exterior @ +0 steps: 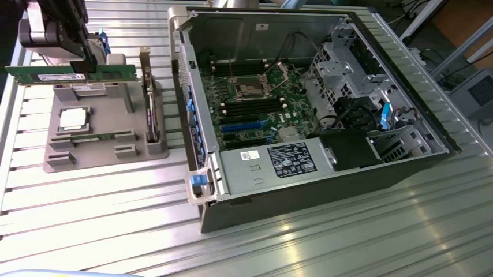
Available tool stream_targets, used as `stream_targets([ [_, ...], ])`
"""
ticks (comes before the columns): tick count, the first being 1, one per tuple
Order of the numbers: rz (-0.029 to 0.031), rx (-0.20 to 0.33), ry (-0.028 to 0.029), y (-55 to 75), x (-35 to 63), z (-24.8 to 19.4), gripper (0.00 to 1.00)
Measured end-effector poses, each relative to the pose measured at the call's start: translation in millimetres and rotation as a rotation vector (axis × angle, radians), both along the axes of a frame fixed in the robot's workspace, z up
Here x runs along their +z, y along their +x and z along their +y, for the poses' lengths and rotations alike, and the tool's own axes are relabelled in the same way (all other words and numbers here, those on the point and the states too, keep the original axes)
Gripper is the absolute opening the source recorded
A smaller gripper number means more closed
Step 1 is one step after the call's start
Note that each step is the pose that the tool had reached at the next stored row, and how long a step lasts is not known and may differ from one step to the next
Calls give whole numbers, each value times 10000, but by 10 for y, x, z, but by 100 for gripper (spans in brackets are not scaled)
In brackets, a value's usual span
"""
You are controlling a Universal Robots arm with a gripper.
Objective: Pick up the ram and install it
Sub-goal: 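Pick up the ram and move it above insertion slot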
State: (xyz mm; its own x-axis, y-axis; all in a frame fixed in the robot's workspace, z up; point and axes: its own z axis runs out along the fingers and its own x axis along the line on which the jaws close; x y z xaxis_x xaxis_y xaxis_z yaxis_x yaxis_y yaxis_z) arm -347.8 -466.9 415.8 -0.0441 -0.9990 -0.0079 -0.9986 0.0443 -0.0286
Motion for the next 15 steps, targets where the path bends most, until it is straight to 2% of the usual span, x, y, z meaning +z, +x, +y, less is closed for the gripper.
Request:
stream_targets([
  [15, 0, 0, -83, 189, 0, 0, 12],
])
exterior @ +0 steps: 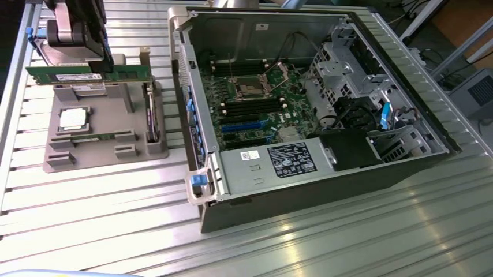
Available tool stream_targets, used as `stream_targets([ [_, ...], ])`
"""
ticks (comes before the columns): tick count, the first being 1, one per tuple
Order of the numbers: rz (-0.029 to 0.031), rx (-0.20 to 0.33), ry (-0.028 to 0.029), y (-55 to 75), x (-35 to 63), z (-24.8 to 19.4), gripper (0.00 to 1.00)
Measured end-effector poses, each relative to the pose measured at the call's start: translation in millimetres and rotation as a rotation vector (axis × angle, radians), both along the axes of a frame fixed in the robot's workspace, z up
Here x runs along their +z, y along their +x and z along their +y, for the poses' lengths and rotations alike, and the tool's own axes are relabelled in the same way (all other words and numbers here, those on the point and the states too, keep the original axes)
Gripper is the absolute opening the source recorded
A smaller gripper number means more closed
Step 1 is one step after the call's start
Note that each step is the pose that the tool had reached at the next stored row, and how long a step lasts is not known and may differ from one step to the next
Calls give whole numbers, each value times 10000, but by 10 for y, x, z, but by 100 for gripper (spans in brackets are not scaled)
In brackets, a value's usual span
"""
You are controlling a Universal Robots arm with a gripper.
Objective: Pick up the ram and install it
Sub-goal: 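Pick up the ram and move it above insertion slot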
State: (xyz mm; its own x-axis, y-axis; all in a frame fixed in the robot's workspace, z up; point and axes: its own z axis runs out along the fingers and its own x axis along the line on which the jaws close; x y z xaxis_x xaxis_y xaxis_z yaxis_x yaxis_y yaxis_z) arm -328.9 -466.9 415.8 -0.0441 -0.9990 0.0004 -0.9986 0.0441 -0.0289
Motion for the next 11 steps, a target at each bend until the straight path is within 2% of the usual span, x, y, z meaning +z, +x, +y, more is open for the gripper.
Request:
stream_targets([
  [11, 0, 0, -72, 77, 0, 0, 12],
])
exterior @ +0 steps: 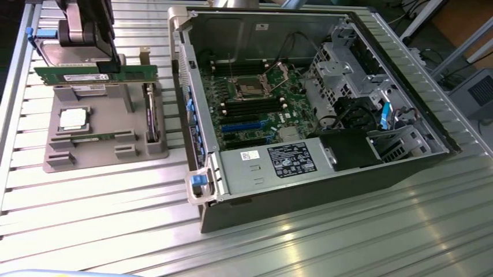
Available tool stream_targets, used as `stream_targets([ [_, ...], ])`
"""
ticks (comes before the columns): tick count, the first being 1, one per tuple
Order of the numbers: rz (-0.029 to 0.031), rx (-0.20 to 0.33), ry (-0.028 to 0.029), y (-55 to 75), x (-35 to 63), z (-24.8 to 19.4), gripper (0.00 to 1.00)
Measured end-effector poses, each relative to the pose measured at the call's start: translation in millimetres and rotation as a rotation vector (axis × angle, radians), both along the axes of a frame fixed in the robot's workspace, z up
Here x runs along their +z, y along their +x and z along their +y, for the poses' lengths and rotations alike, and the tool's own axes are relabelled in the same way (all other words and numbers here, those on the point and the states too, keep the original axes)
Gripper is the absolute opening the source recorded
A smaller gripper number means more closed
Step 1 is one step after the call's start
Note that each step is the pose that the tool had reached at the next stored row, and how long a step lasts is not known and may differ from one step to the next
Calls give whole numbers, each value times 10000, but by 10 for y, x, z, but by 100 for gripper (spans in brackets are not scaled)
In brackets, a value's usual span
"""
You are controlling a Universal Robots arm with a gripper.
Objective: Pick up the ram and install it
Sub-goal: 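Pick up the ram and move it above insertion slot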
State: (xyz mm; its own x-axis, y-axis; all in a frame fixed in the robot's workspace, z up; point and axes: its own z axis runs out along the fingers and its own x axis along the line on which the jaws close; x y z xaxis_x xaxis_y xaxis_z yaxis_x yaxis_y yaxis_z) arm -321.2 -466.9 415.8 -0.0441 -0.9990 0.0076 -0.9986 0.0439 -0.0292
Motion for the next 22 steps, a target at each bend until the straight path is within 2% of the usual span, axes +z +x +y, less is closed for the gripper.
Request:
stream_targets([
  [22, 0, 0, -111, 168, -1, 0, 12],
])
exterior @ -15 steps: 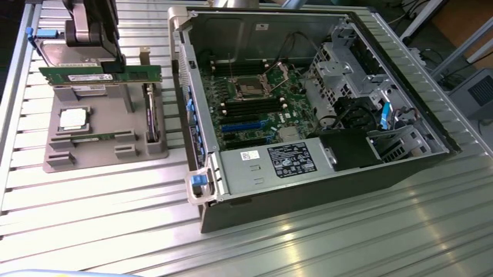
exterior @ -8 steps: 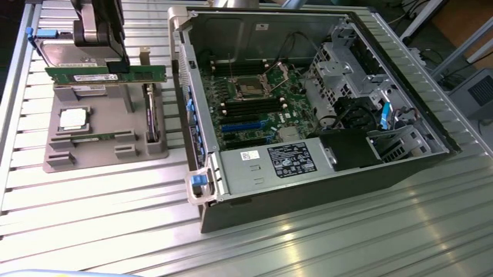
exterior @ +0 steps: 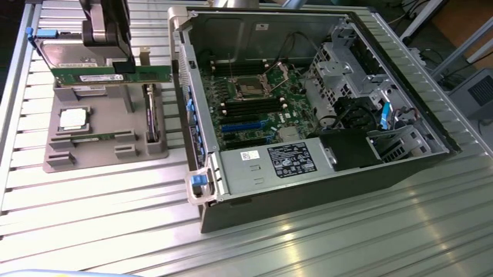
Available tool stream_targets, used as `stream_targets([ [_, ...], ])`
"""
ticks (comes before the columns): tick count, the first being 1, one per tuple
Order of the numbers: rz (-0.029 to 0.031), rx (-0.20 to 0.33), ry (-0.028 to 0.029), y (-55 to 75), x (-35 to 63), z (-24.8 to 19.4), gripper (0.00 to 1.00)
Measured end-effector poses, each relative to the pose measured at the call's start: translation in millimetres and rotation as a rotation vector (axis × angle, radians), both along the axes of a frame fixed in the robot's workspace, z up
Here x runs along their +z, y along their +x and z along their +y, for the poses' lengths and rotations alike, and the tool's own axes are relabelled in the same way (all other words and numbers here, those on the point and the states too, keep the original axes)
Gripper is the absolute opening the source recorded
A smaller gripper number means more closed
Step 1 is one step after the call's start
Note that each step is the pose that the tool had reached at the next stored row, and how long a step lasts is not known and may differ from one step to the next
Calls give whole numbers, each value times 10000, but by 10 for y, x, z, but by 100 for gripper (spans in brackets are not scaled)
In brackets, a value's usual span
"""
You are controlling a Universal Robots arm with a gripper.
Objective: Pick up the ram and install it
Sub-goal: 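Pick up the ram and move it above insertion slot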
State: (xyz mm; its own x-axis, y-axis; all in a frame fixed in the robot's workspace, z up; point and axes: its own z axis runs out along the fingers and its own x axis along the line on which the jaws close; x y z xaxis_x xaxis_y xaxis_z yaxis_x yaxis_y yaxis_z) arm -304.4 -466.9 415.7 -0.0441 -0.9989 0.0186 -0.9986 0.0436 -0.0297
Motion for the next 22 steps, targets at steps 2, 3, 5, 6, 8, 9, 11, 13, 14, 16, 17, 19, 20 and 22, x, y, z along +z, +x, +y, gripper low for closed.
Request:
stream_targets([
  [2, -1, 0, -21, 28, -1, 0, 12],
  [3, 0, 0, -31, 42, 0, 0, 12],
  [5, 0, 0, -45, 61, 0, 0, 12],
  [6, 0, 0, -49, 67, 0, 0, 12],
  [8, -1, 0, -58, 79, -1, 0, 12],
  [9, 0, 0, -67, 91, -1, 0, 12],
  [11, 0, 1, -77, 106, 0, 0, 12],
  [13, 0, 0, -85, 122, -1, 0, 12],
  [14, 0, 0, -92, 136, 0, 0, 12],
  [16, 0, 0, -101, 157, 0, 0, 12],
  [17, 0, 0, -106, 171, 0, 0, 12],
  [19, 1, 0, -115, 192, 0, 0, 12],
  [20, 0, 1, -118, 203, 0, 0, 12],
  [22, 0, 0, -137, 255, 0, 0, 12],
])
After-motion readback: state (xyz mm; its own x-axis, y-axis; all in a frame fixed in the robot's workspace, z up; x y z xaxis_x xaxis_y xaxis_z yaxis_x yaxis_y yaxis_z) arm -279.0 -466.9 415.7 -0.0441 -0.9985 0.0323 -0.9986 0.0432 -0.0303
